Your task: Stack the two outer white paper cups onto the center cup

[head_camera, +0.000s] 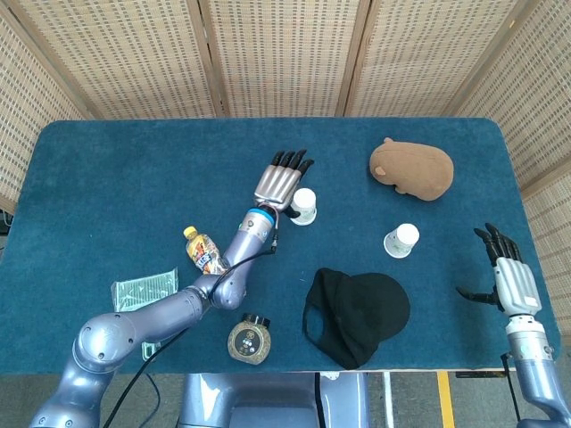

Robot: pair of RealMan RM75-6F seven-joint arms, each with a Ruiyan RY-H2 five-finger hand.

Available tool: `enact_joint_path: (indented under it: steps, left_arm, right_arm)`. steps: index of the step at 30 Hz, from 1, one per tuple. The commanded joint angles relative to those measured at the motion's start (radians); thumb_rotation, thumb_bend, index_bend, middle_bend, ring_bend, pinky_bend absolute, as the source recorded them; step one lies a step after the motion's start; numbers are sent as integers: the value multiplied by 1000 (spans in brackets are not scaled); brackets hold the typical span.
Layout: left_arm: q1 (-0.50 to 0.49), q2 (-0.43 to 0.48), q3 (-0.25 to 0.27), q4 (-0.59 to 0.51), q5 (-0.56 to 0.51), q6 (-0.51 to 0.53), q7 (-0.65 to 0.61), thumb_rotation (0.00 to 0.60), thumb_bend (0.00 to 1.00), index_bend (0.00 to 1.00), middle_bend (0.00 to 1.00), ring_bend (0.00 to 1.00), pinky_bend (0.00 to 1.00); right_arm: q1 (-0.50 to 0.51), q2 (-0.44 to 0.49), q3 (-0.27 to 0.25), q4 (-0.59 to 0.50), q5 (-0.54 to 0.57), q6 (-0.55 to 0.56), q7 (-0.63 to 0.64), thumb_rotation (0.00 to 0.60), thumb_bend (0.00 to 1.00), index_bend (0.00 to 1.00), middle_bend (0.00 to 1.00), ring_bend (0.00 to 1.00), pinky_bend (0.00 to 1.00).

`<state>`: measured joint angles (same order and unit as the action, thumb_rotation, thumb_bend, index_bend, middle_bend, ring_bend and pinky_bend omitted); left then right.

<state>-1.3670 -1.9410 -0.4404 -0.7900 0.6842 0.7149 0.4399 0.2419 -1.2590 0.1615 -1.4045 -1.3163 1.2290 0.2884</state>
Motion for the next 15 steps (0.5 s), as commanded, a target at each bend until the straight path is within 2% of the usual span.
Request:
enact_joint_path:
  steps: [1,8,12,15]
  left_arm:
    - [113,89,38,-187,79,137,-33,600,46,121,0,0,0]
    - [292,290,124,-552,148,341,33,600,48,122,0,0,0]
    - [436,465,206,-825,173,472,81,600,50,122,0,0,0]
    - [524,551,272,-940,209,552,98,600,49,121,0,0,0]
  right_arm:
    - [-2,0,0,-1,1,2,0,600,117,125,0,0,0]
    - [-2,-4,-1,-3,-5,11,-25,600,117,128,0,0,0]
    - [1,-13,5,3,5,12,-42,600,117,136,0,0,0]
    - [9,-21,16,4,14,12,-54,600,117,149,0,0,0]
